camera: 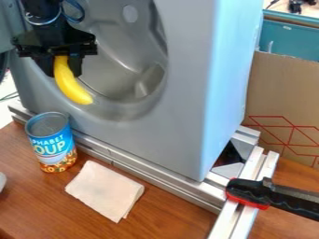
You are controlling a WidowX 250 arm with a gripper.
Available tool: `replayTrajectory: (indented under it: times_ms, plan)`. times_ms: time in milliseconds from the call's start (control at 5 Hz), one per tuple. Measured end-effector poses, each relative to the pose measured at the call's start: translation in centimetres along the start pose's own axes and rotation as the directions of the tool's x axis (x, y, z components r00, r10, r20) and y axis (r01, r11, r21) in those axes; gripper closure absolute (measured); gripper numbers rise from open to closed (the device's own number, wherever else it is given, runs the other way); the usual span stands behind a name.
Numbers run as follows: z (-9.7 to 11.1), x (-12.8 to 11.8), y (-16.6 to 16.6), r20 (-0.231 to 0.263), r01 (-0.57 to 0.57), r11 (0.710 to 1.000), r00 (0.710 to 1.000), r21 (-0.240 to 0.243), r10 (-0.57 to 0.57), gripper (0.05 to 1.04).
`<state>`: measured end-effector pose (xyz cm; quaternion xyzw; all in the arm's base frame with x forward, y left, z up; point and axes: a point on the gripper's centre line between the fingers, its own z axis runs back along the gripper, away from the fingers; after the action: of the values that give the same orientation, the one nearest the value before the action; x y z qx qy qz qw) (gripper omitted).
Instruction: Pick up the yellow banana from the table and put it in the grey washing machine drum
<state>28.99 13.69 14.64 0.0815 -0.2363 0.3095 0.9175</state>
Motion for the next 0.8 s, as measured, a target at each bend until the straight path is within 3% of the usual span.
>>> replayTrajectory:
  times_ms: [200,600,800]
  plan:
    - [-0.6,1.2,-0.8,0.011,-0.096,0.995,0.995,-0.032,0.097,0.563]
    - [-4.0,2.3,-1.6,0.011,-0.274,0.961,0.962,-0.021,0.274,0.563]
    - [-5.4,2.8,-3.1,0.019,-0.304,0.952,0.952,-0.027,0.305,0.563]
